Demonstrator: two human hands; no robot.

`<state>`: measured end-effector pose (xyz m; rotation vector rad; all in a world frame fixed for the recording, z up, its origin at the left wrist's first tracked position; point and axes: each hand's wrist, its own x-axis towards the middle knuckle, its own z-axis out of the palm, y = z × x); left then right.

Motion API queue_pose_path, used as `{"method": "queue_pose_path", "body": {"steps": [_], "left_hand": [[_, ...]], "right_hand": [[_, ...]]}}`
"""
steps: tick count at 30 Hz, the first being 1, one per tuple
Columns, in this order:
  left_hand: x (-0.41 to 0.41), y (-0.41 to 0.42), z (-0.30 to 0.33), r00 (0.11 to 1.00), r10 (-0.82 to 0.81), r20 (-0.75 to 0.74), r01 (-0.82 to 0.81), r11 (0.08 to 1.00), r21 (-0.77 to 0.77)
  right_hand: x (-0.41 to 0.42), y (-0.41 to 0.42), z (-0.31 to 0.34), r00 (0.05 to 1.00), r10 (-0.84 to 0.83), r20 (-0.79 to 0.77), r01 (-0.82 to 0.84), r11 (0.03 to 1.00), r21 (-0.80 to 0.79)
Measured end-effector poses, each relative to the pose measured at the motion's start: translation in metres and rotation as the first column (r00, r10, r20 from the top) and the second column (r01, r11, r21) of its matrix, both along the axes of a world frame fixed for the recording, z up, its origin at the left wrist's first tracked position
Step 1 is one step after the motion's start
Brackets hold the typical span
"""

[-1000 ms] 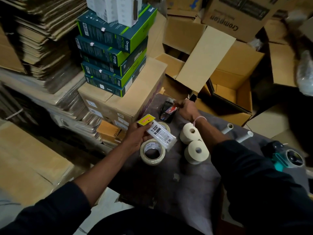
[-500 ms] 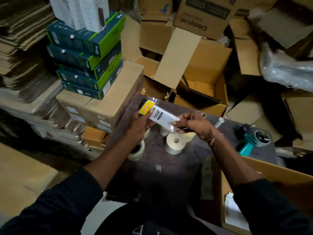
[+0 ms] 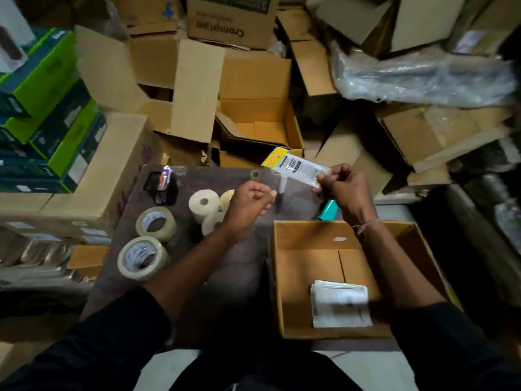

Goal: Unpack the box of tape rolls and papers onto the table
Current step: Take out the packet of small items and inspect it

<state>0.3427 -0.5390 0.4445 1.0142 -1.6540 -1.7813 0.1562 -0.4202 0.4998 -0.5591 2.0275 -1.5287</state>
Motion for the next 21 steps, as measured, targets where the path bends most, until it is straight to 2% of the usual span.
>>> {"method": "queue_pose_path", "body": {"steps": [3,7,9,14,17,21], "left_hand": [[-0.042,0.026,-0.001,0.97,-0.179,0.164,0.224,0.919,-0.325],[-0.091,0.058,-0.004,0.856,-0.334,0.394,0.514,0.629,-0.584],[-0.111,0.072,-0.008,0.789,-0.364,0.495,0.612,0.523,-0.593],[-0.149,0.097,-0.019,0.649,-0.408,0.642,0.757,0.432,-0.491],[-0.161,0.102,-0.028,0.62,-0.399,0.676,0.781,0.402,-0.478],[-0.166,0.103,-0.044,0.597,-0.316,0.737,0.795,0.356,-0.492]], "right_hand": [[-0.044,0.039,-0.006,0.979,-0.134,-0.156,0.139,0.99,0.022],[-0.108,0.096,-0.007,0.897,-0.254,-0.362,0.285,0.958,0.032],[-0.147,0.124,-0.016,0.869,-0.303,-0.391,0.359,0.93,0.075],[-0.228,0.183,-0.057,0.846,-0.317,-0.428,0.475,0.813,0.337],[-0.239,0.201,-0.084,0.865,-0.329,-0.378,0.489,0.723,0.488],[-0.254,0.213,-0.151,0.906,-0.333,-0.263,0.423,0.667,0.614]]}}
